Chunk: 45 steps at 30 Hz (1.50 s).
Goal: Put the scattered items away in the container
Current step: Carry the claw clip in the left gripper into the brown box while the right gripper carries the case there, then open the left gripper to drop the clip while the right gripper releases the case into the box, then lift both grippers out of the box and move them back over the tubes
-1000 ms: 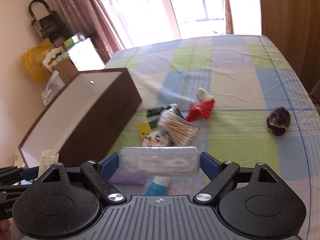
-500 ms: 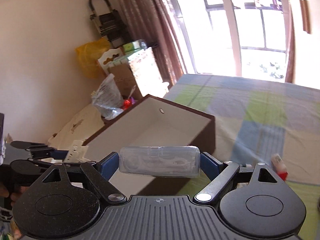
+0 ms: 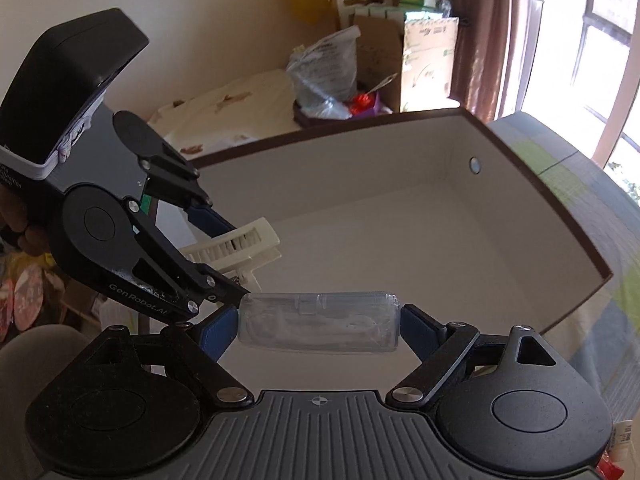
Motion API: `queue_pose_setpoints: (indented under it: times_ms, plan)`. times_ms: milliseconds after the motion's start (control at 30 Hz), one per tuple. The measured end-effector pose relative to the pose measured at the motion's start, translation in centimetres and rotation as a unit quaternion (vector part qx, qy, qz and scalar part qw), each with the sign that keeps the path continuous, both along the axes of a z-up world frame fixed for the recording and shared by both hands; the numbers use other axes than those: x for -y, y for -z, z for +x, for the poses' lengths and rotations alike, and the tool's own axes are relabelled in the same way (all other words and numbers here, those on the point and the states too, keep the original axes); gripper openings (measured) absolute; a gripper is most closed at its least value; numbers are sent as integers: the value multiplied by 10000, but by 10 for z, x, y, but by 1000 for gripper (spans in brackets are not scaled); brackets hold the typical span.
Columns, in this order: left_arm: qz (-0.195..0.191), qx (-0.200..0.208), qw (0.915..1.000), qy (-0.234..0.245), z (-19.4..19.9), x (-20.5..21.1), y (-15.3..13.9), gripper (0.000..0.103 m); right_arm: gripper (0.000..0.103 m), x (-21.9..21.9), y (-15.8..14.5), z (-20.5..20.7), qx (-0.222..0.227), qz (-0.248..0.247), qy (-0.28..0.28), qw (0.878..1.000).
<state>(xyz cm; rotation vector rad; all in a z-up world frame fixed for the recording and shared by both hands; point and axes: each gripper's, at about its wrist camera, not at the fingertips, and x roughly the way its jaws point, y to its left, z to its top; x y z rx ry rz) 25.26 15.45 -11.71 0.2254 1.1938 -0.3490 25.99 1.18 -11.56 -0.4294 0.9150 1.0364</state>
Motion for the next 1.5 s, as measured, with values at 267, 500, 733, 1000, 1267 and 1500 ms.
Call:
queue_pose_setpoints:
  times_ms: [267,500,733,1000,1267,1500]
  plan:
    - [-14,-501,9985,201,13,3,26,42,90,-25,33,11,-103,-759,-529,9957]
    - [178,-579,9980,162,11,4,37,65,90,-32,49,18,-19,-1071,-691,9918]
    - [409,-548,9976,75,-3,2,36,71,90,-31,50,31,-4,-1140,-710,9909]
    - [720,-378,9967,74,-28,12,26,79,90,-22,41,36,-2,-1224,-747,9897]
    - [851,-258,9960,88,-39,23,11,79,90,-34,38,38,-32,-1285,-657,9895]
    - [916,-123,9957,39,-39,30,-9,82,90,-23,22,27,-81,-1101,-471,9928]
